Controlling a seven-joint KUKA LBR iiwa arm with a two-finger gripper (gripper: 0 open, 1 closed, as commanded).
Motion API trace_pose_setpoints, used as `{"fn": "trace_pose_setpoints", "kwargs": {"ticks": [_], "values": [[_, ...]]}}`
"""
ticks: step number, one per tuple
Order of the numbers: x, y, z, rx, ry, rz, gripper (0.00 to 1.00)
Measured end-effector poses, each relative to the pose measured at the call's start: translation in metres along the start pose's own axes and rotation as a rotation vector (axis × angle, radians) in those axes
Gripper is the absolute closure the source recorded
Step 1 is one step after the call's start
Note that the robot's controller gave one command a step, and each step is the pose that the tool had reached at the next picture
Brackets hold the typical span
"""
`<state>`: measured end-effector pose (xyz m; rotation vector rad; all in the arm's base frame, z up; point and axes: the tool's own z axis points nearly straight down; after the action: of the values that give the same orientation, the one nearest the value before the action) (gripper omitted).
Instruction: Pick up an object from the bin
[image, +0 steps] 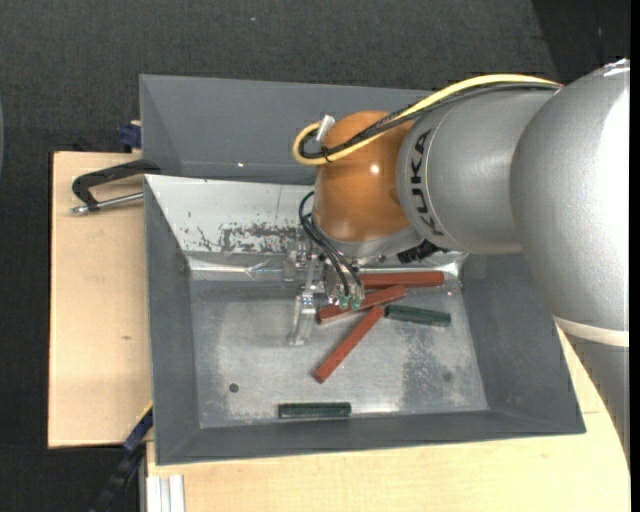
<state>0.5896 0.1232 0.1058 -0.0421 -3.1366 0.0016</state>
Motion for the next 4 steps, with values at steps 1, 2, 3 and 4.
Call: {"fn": "trace_pose_setpoints", "kwargs": {"ticks": [1,2,3,4], "values": [[0.010,-0.018,0.019,-0.003,-0.008,-0.141,0.00],[0.025,-0.064,0.027,-0.003,-0.004,-0.160,0.00],[0.057,-0.082,0.032,0.002,-0.007,-0.208,0.00],[0.036,-0.095,0.034,-0.003,-0.007,-0.291,0.00]]}}
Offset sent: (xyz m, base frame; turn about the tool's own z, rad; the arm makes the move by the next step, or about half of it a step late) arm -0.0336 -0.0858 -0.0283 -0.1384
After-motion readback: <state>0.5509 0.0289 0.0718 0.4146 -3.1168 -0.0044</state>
